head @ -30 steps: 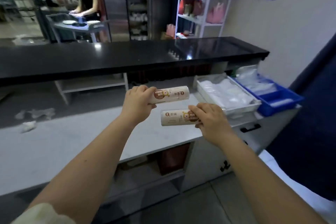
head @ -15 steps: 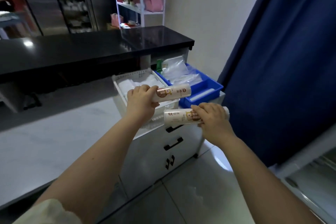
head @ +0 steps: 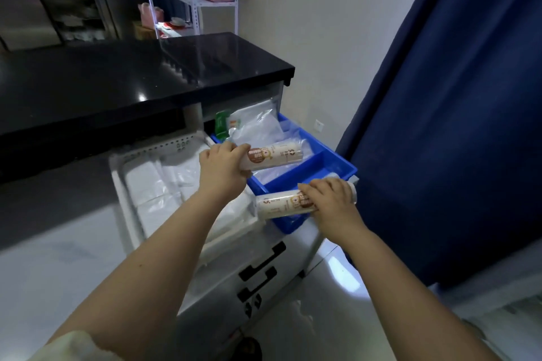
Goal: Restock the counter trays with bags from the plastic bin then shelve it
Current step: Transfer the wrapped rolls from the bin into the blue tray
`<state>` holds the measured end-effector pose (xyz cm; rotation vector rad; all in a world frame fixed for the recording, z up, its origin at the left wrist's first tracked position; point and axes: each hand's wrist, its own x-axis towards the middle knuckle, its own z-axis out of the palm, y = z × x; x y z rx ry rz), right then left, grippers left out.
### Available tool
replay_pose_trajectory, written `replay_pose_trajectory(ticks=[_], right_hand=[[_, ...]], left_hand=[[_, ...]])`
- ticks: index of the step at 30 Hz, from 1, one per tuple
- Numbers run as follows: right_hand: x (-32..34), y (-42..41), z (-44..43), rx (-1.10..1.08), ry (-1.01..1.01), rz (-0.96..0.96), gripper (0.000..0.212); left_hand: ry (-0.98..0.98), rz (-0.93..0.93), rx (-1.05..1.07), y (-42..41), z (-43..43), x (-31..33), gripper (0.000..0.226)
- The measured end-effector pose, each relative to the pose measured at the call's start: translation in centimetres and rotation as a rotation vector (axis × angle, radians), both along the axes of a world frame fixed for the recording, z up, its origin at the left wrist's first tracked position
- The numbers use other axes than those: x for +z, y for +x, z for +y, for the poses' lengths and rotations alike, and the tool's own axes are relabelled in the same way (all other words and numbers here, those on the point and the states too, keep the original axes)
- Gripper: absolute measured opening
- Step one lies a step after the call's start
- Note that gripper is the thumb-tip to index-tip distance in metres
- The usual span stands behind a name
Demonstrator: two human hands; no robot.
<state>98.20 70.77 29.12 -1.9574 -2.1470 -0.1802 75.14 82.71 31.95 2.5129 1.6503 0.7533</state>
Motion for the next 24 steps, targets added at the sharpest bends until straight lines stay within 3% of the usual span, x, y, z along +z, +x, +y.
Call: replay_pose_trajectory(ticks=[9,15,24], right_hand=[[-1.9,5.2,10.5,-0.033,-0.095,0.088,0.063],[-3.2,7.8,15.0,0.155,-0.37,0.104,0.064],[-5.2,10.4,17.8,0.428,-0.452,0.109,0.062]], left_hand=[[-0.093,-0.009,-0.018,5.0,10.2,-2.2,0.059],[-0.134,-0.002,0.022,7.7,11.8,-3.9,0.059],[-0.181,-0.03,0.284,10.7,9.9,-4.6,0.06]])
